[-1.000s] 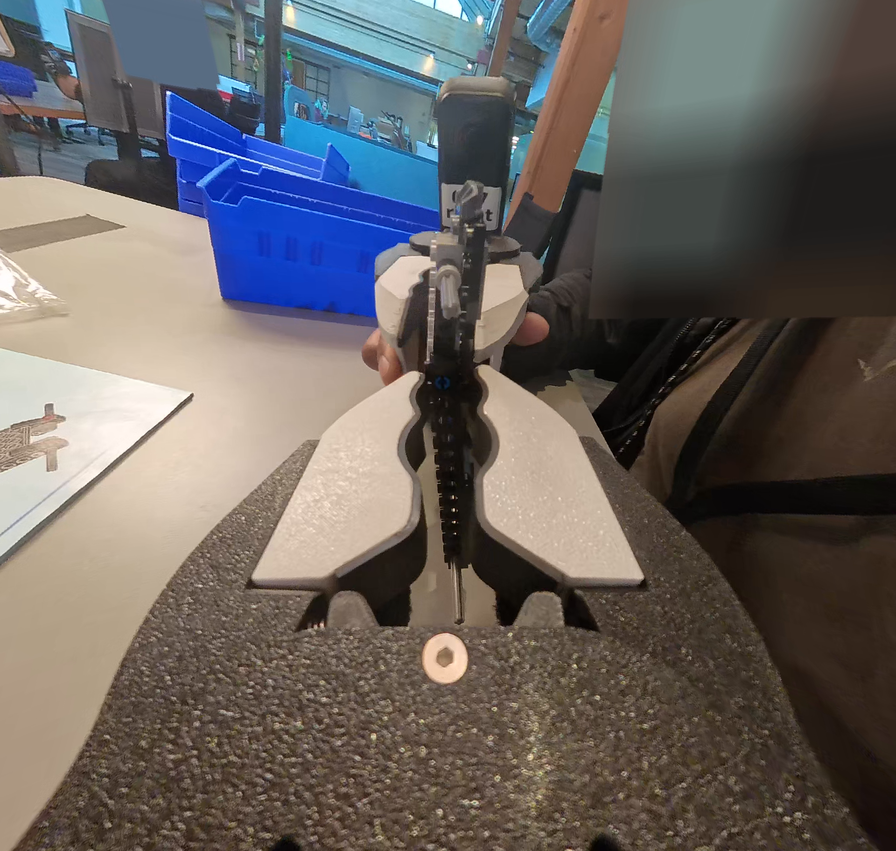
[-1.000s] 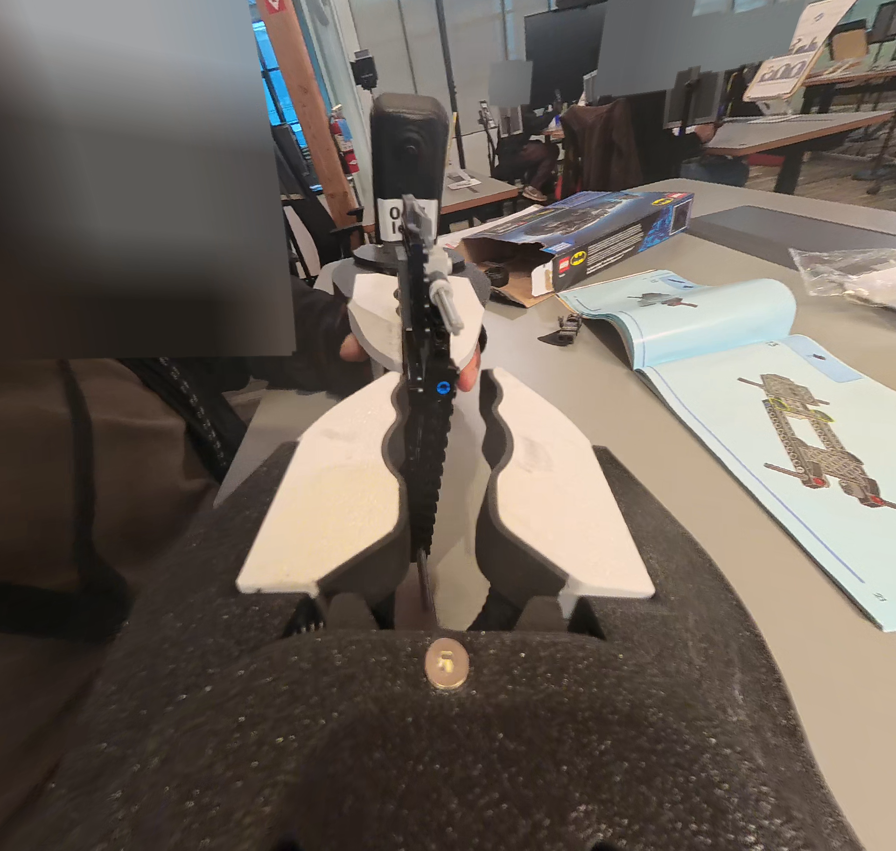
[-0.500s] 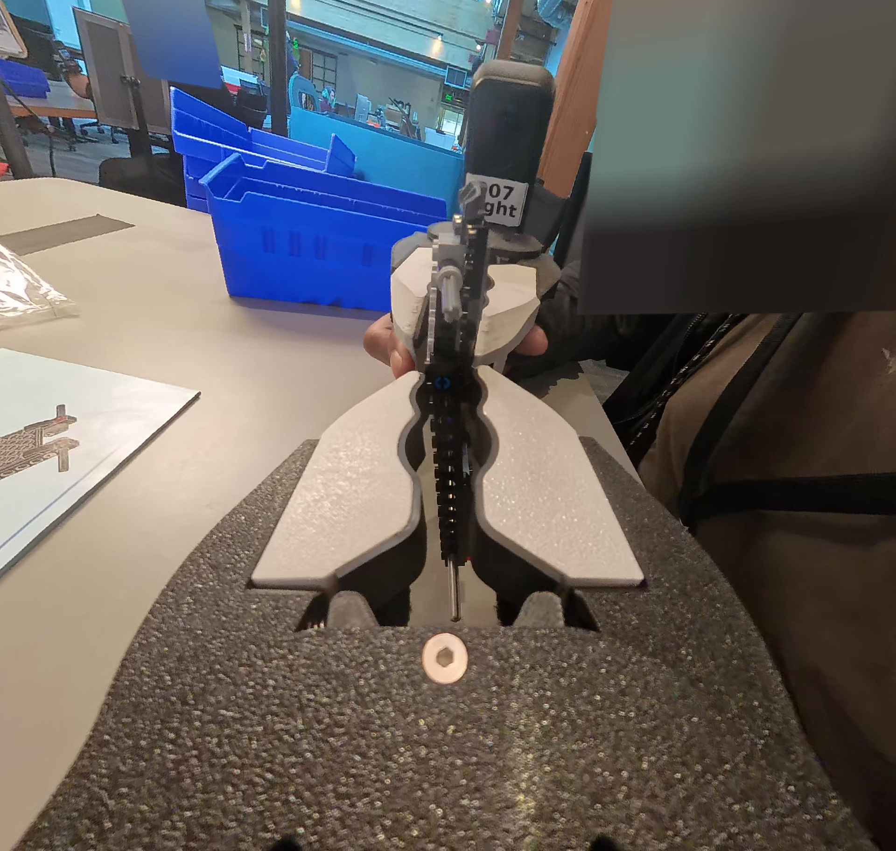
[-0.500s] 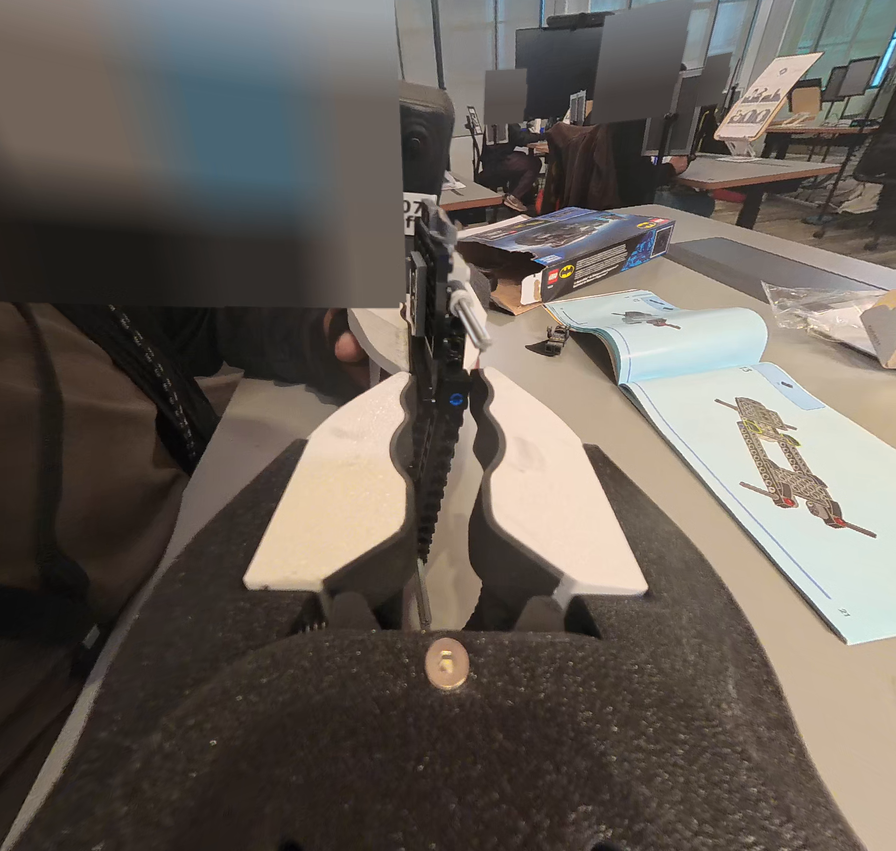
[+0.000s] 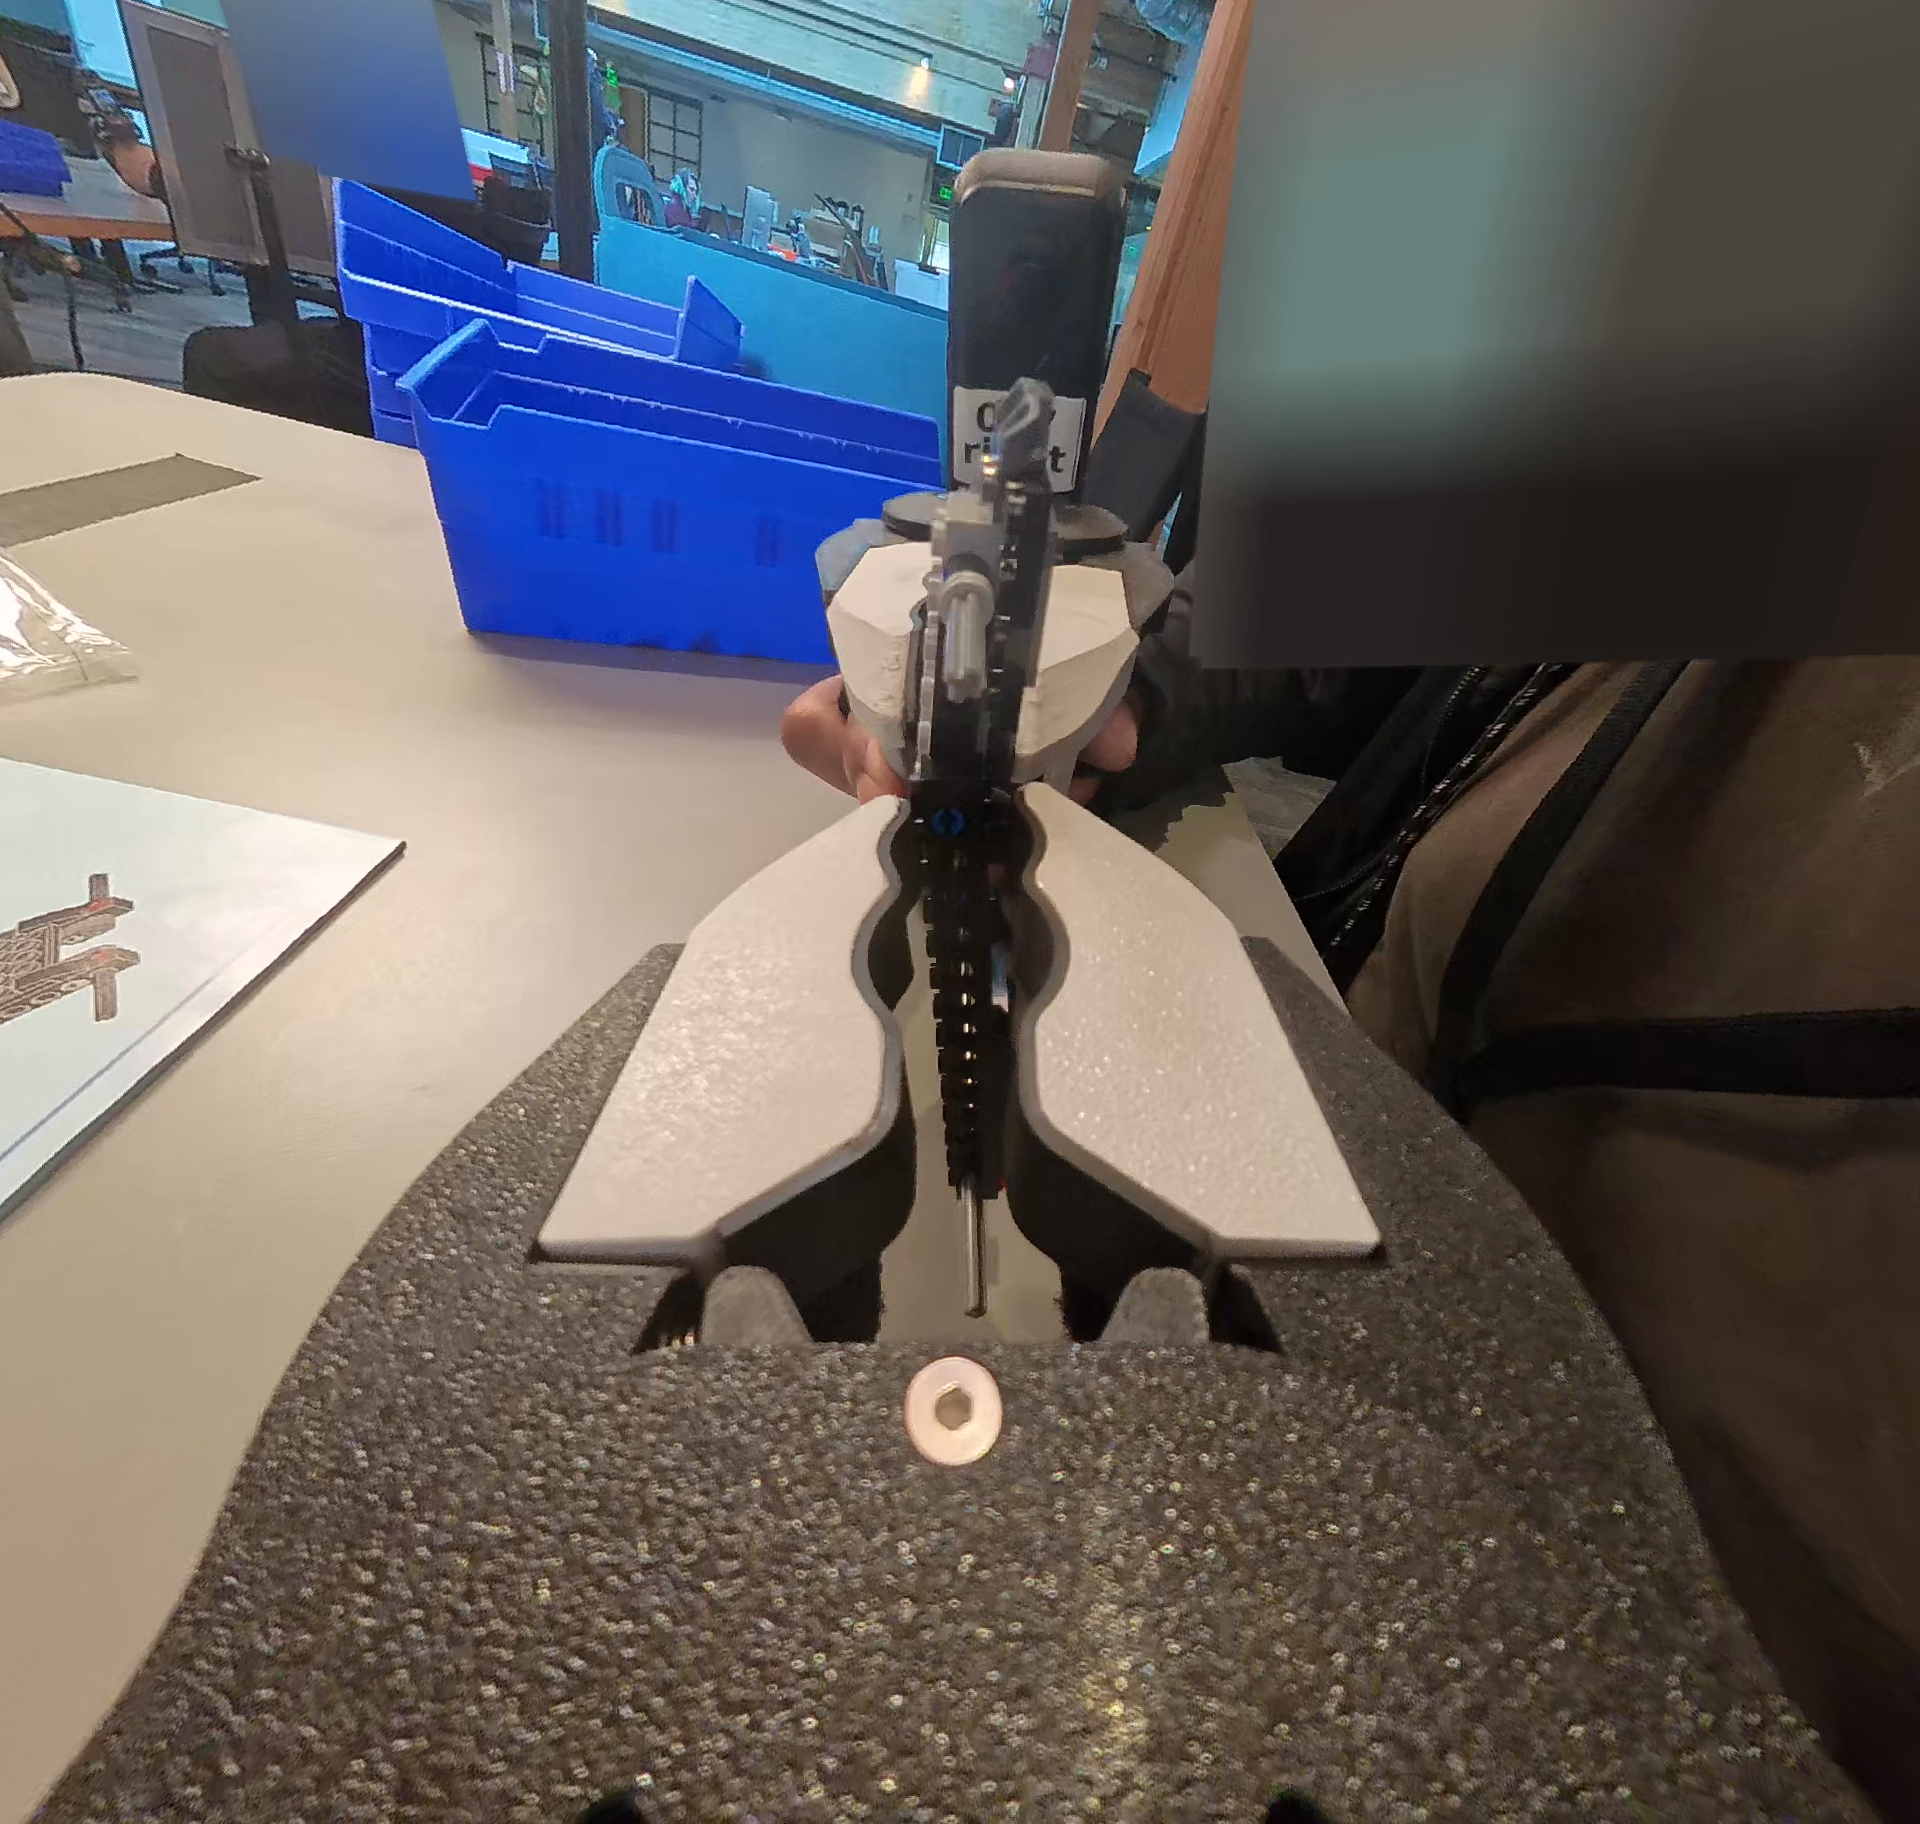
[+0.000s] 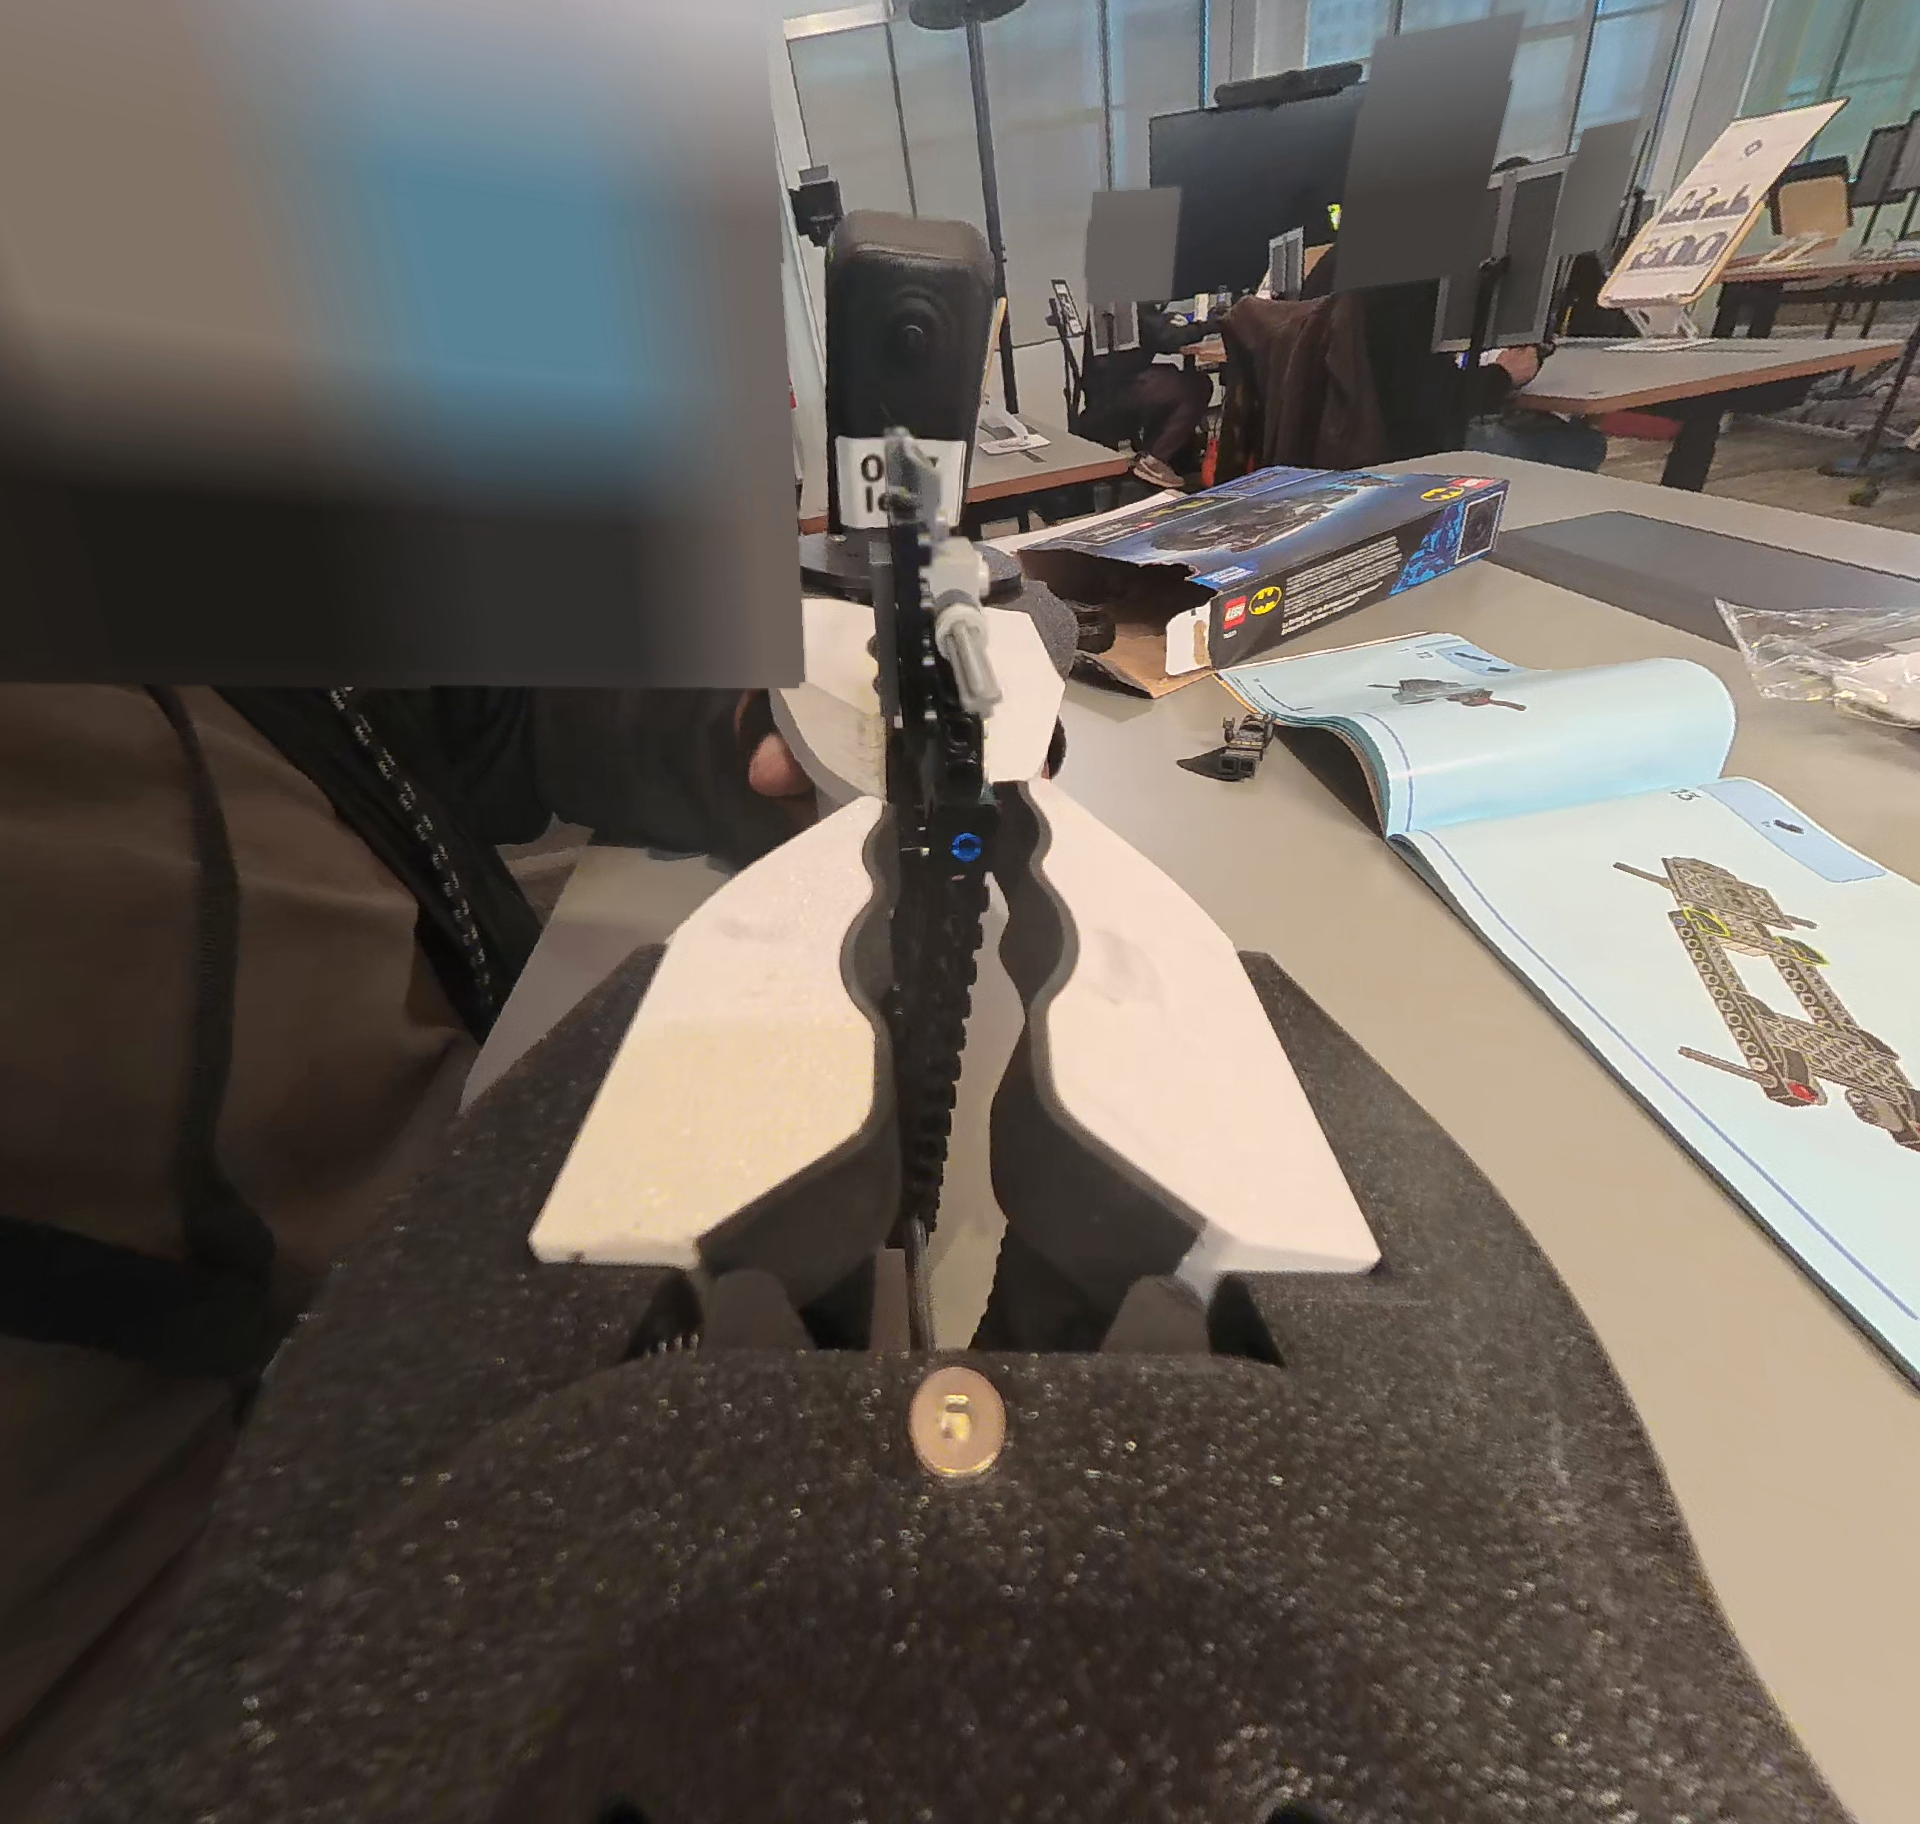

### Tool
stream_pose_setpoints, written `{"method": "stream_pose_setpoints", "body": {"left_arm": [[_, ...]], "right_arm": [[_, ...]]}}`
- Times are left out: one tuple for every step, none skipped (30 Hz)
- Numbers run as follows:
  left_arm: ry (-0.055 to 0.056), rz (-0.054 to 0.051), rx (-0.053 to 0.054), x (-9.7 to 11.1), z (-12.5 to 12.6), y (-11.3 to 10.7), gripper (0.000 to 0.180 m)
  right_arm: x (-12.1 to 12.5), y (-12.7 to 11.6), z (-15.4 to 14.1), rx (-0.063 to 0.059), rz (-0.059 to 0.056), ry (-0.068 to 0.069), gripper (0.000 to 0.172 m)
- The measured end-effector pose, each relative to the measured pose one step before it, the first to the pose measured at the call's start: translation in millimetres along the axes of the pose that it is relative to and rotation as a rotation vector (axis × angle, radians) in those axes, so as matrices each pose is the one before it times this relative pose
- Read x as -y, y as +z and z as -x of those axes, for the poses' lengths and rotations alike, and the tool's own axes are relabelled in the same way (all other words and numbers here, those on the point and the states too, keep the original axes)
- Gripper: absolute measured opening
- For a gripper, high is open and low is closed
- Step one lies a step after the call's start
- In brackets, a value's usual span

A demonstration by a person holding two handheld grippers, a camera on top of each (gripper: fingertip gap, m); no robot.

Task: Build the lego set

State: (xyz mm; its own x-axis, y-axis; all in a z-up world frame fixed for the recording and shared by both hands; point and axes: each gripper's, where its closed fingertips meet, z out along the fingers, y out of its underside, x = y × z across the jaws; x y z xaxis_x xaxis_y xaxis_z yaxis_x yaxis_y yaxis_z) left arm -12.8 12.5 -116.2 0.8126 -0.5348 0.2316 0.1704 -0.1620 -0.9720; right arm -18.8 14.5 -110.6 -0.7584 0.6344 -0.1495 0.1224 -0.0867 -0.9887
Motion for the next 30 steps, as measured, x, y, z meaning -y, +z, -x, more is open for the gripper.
{"method": "stream_pose_setpoints", "body": {"left_arm": [[-0.001,0.0012,0.0055,0.17,0.68,0.07,0.016],[0.0052,0.0026,0.0024,-0.4,0.38,-0.1,0.016],[-0.0025,0.0017,-0.0013,-0.41,0.12,-0.02,0.016],[-0.0109,0.0032,-0.0014,-0.3,0.69,0.26,0.016],[-0.0101,0.0054,-0.0009,-0.23,0.9,0.33,0.016],[-0.0166,-0.0021,0.0067,0.3,1.72,0.42,0.016],[-0.0199,-0.0091,0.0084,0.77,1.94,0.54,0.017],[-0.0109,-0.0059,0.008,-0.19,1.59,0.55,0.019],[-0.0074,0.0054,0.0095,-1.55,1.8,0.93,0.02],[-0.0045,0.0012,0.0034,-1.08,0.69,0.98,0.023],[-0.0016,0.0016,-0.007,-0.92,-1.08,0.79,0.022],[0.0005,-0.0109,-0.0036,1.21,-0.93,-0.08,0.02],[0.0021,0.0005,-0.0003,0.06,-0.16,-0.02,0.019],[0.0021,0.0014,0.0017,0.21,0.28,-0.25,0.018],[-0.0001,-0.0039,-0.0013,0.53,-0.37,-0.2,0.018],[-0.0039,-0.0057,-0.0056,0.26,-0.8,-0.07,0.018],[-0.0036,-0.0044,-0.0051,-0.03,-0.48,-0.05,0.018],[-0.0033,-0.0004,-0.0033,-0.31,-0.14,-0.09,0.017],[-0.0019,0.0049,-0.0071,-0.58,-0.58,-0.18,0.017],[0.0004,0.0107,0.0008,-1.12,0.22,-0.16,0.017],[0.0018,0.0065,0.0046,-0.68,0.52,-0.14,0.017],[-0.0034,0.0034,-0.0015,-0.32,-0.45,-0.02,0.017],[-0.0098,0.0085,-0.001,-0.74,0.16,-0.1,0.017],[-0.0056,0.0091,0.0017,-0.64,0.66,-0.11,0.017],[0.0039,0.0024,0.002,0.02,-0.08,-0.01,0.017],[0.003,0.0063,0.0024,-0.21,-0.28,0.1,0.017],[0.0059,0.0062,0.002,-0.3,-0.14,0.03,0.017],[0.0045,0.0028,-0.0028,-0.08,-0.46,-0.15,0.017],[0.0026,0.004,0.0009,-0.3,-0.03,-0.14,0.017],[0.0022,0.0077,0.0051,-0.65,0.38,0.21,0.017]], "right_arm": [[-0.2,-0.07,-0.31,-0.0011,-0.0004,0.0032,0.017],[-0.63,0.09,-0.24,0.0028,0.0045,0.0052,0.017],[-0.49,0.02,-0.24,0.0034,0.0052,0.0058,0.017],[-0.52,-0.08,-0.78,-0.0015,0.003,0.0053,0.017],[-0.44,-0.16,-1.3,-0.0027,0.0003,0.0117,0.017],[0.03,-0.13,-1.68,-0.0013,-0.0043,0.0171,0.017],[0.31,-0.01,-1.43,0.0006,-0.0051,0.0181,0.017],[-0.17,0.27,-0.93,0.0035,-0.001,0.0184,0.015],[-0.88,0.56,-0.41,0.0036,0.0027,0.016,0.016],[-1.32,0.86,0.37,0.0047,0.0039,0.0125,0.016],[-0.7,0.61,0.54,0.0042,-0.0005,0.013,0.016],[0.2,0.14,0.17,0.0037,-0.0045,0.0125,0.016],[0.36,0.11,0.37,0.0048,-0.0018,0.0072,0.016],[0.23,0.0,0.21,0.0007,0.0001,-0.0014,0.016],[0.29,0.14,0.29,-0.001,-0.0008,-0.0052,0.016],[0.3,0.07,0.5,0.0011,-0.0003,-0.0022,0.016],[0.07,0.02,0.37,-0.0002,0.0014,-0.0025,0.017],[-0.39,0.16,0.12,-0.0019,0.0026,-0.0024,0.017],[-0.49,0.05,0.31,0.0004,0.0026,0.0014,0.017],[-0.88,0.21,-0.03,0.0005,0.0037,0.0042,0.017],[-0.88,0.03,-0.38,0.0007,0.0025,0.0064,0.017],[-0.39,0.06,0.25,0.005,-0.0001,0.0087,0.016],[-0.57,0.14,-0.17,0.0024,0.0015,0.0091,0.016],[-0.59,0.11,-0.45,-0.0001,0.0021,0.0073,0.017],[-0.19,0.0,0.07,0.0038,-0.0003,0.0066,0.016],[-0.13,-0.08,0.24,0.0058,0.0013,0.0073,0.016],[-0.18,0.0,0.35,0.0048,0.0026,0.0065,0.016],[-0.16,0.1,0.48,0.004,0.0008,0.0053,0.016],[-0.15,0.02,0.22,0.0028,0.0006,0.0069,0.016],[-0.59,-0.06,-0.32,0.0025,0.0026,0.0096,0.016]]}}
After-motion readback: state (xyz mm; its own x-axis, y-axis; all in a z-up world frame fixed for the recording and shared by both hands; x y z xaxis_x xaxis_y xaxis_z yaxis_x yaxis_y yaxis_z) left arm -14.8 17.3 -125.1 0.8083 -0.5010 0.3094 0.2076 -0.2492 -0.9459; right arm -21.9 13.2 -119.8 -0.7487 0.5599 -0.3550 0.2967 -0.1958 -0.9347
